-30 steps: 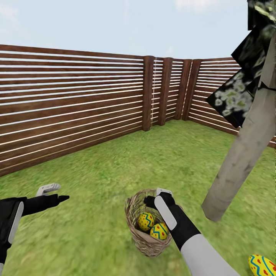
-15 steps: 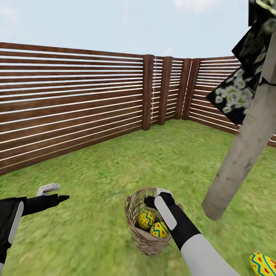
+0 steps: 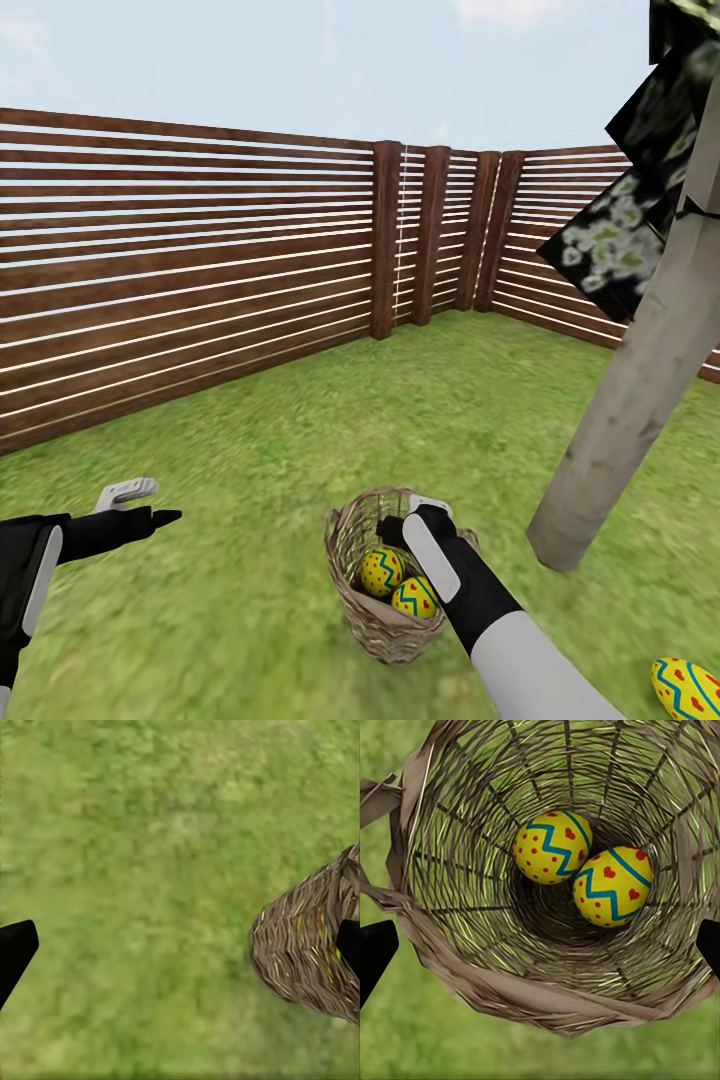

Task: Take the three Easter eggs out of the wicker basket on the lawn in the garden, then place them on the lawn next to a single tree (choose any tree) so that all three eggs are next to the same tree and none are left in the basket.

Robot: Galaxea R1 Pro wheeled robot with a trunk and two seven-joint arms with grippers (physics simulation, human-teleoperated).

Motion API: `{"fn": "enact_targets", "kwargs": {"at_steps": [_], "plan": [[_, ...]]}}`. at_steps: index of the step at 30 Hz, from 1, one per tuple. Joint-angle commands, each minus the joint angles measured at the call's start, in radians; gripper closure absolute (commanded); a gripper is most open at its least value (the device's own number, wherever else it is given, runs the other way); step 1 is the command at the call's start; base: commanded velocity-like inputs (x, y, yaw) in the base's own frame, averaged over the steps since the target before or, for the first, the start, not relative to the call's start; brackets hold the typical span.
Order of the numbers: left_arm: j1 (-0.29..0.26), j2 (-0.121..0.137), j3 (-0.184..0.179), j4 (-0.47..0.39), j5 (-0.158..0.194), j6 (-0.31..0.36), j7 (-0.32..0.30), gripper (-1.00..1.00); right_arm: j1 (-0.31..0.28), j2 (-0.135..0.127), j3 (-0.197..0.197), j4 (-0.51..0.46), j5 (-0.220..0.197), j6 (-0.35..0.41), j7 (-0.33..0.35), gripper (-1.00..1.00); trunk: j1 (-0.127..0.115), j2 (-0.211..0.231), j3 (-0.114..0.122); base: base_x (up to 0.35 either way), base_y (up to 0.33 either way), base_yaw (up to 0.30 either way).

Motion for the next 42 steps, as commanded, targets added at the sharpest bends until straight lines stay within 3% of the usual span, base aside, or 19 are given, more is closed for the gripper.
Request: {"fn": "enact_targets", "kwargs": {"at_steps": [1,7,15,38,42], "plan": [[-0.001,0.0,0.001,-0.001,-0.002,0.006,-0.005,-1.0,-0.001,0.0,0.001,0.001,-0.009,0.002,-0.01,-1.0,0.0,0.0,-0.001,0.0,0.0,0.0],[-0.001,-0.001,0.001,-0.004,-0.001,0.006,-0.005,-1.0,-0.003,0.0,-0.001,0.017,-0.01,0.012,-0.021,-1.0,0.0,0.0,-0.001,0.0,0.0,0.0],[-0.001,-0.002,0.001,-0.005,-0.001,0.006,-0.005,-1.0,-0.016,0.0,-0.003,0.073,-0.011,0.018,-0.022,-1.0,0.031,-0.056,-0.026,0.0,0.0,0.0],[-0.001,-0.002,0.0,-0.005,-0.001,0.004,-0.005,-1.0,-0.017,0.0,-0.007,0.078,-0.009,0.009,-0.018,-1.0,0.119,-0.217,-0.098,0.0,0.0,0.0],[-0.001,-0.002,-0.001,-0.005,0.0,0.004,-0.005,-1.0,-0.017,0.0,-0.007,0.078,-0.009,0.009,-0.018,-1.0,0.119,-0.217,-0.098,0.0,0.0,0.0]]}}
